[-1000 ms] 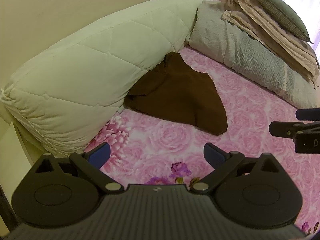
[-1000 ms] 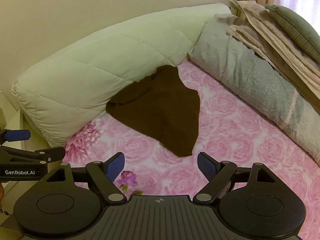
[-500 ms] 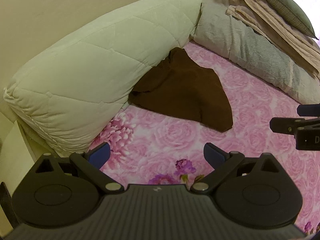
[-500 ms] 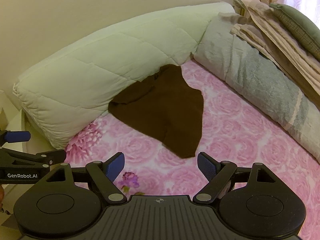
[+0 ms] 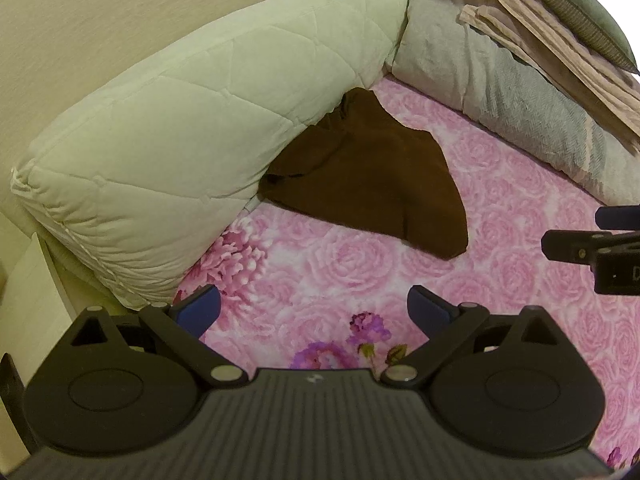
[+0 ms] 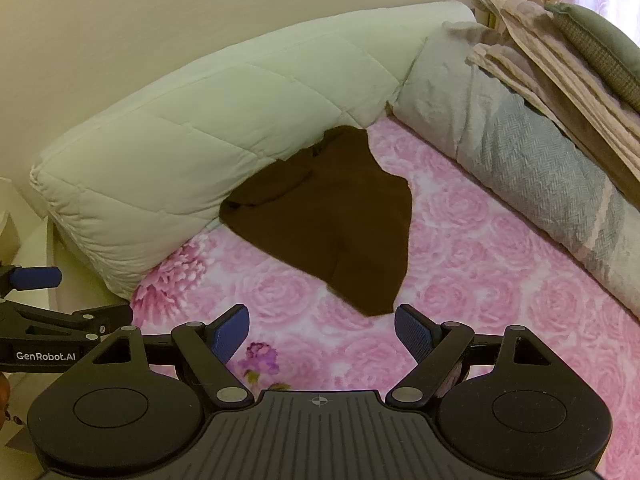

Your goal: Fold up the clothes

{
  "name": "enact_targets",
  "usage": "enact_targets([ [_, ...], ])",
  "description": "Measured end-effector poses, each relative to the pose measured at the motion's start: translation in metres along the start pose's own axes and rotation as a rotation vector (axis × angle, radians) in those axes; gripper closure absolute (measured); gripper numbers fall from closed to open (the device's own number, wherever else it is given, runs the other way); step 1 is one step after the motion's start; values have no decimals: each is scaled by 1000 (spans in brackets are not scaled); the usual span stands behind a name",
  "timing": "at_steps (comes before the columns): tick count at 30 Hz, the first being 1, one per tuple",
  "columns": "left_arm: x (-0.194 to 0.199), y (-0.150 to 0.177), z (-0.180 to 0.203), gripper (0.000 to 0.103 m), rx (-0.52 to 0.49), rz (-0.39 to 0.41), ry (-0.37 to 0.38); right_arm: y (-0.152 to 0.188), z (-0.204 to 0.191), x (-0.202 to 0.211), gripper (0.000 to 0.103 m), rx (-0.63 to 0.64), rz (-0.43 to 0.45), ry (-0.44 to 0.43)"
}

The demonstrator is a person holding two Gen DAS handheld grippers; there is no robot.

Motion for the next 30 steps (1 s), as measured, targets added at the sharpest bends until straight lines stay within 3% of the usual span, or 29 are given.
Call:
enact_targets([
  [7,-1,1,17,5,-21,-8,-27,2,21,-2,20,3,-9,-18],
  [16,-48,-11,10,5,-201,-32,-36,-1,45,-29,20,-1,-21,-1],
  [21,-106,-35,-2,5,-303,-49,4,-13,56,-65,20,-31,-69,58],
  [26,-163,-61,-7,5,-407,-43,52,-26,62,-116,20,-77,-201,116],
  [30,-198,-77,-9,5,-465,-38,64,-35,63,-152,20,-103,-254,134],
])
Point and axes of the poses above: each gripper's, at about its wrist camera, not at the fingertips, and x roughly against the way its jaws point, z to its right, y to its underside, the point moved 3 cm from there along -x, roughly the way its jaws point, and after that the axes turned 10 degrees about -x, right-handed, at the moved point
